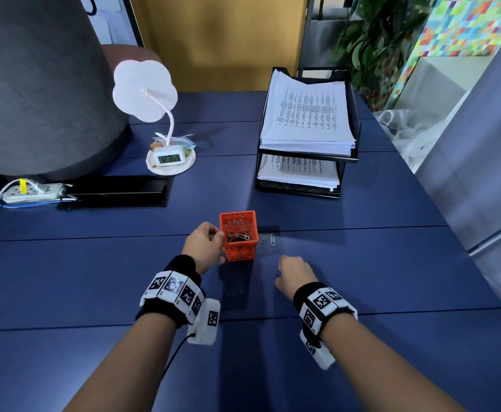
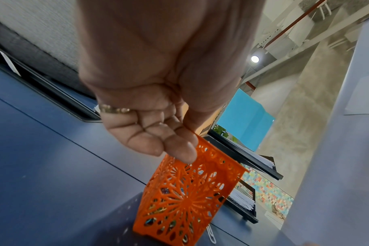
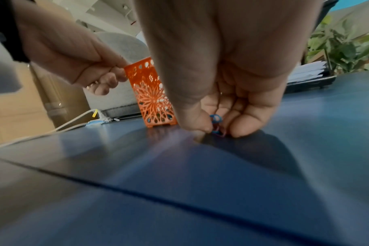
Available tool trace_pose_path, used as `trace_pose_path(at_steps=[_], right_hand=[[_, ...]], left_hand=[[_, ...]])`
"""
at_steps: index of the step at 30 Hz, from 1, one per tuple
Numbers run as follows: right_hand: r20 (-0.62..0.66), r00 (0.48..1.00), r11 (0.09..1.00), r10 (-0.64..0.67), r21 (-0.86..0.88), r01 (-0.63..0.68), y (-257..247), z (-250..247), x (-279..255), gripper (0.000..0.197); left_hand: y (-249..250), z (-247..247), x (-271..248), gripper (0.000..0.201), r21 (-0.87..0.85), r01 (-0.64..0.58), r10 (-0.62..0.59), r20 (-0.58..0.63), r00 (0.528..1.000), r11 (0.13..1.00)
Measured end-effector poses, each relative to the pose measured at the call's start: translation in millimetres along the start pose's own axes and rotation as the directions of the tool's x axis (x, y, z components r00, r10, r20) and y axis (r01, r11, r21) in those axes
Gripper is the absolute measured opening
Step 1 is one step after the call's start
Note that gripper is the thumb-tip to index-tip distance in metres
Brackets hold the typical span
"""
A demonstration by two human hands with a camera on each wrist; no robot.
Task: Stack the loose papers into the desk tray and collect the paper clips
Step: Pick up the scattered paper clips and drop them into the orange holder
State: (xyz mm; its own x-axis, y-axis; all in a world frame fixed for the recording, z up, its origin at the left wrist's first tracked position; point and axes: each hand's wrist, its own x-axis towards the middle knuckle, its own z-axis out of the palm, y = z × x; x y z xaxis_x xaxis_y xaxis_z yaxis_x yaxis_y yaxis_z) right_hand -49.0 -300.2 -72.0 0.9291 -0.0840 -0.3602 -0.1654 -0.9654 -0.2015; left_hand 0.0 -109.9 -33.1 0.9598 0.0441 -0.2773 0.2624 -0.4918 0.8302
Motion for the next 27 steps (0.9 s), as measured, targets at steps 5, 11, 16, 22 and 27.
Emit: trace_pose_path(at_steps=[5,11,16,22,27], right_hand=[[-0.032,0.999,0.999,-0.002,0.047,0.003,1.7,-1.0,-4.4,0.016],[-0.012,0.999,0.994,0.035,0.105,-0.033,5.7,-6.3,-3.4,0.023],[-0.048,0.983,0.905,0.177,0.401,-0.143,12.4,-17.6,4.0,0.019],[-0.298,0.930,0.674,0.214,0.734,0.080,-7.4,-68.2,15.4,0.012],[-0.290,0.954,0.548,0.072,0.811,0.205,-33.2,-83.5,23.2,0.023]], left_hand=[[-0.3,0.1,0.1,0.014,-0.041,0.015,-0.014,0.007,1.000,0.999],[0.8,-0.2,-2.1,0.012,-0.019,0.015,-0.015,0.009,1.000,1.000],[4.2,-0.5,-5.3,0.011,-0.027,0.014,-0.014,0.010,1.000,1.000],[7.3,-0.4,-7.6,0.011,-0.016,0.016,-0.016,-0.001,1.000,1.000],[11.1,-0.9,-9.3,0.008,-0.044,0.038,-0.038,0.009,0.999,0.998]])
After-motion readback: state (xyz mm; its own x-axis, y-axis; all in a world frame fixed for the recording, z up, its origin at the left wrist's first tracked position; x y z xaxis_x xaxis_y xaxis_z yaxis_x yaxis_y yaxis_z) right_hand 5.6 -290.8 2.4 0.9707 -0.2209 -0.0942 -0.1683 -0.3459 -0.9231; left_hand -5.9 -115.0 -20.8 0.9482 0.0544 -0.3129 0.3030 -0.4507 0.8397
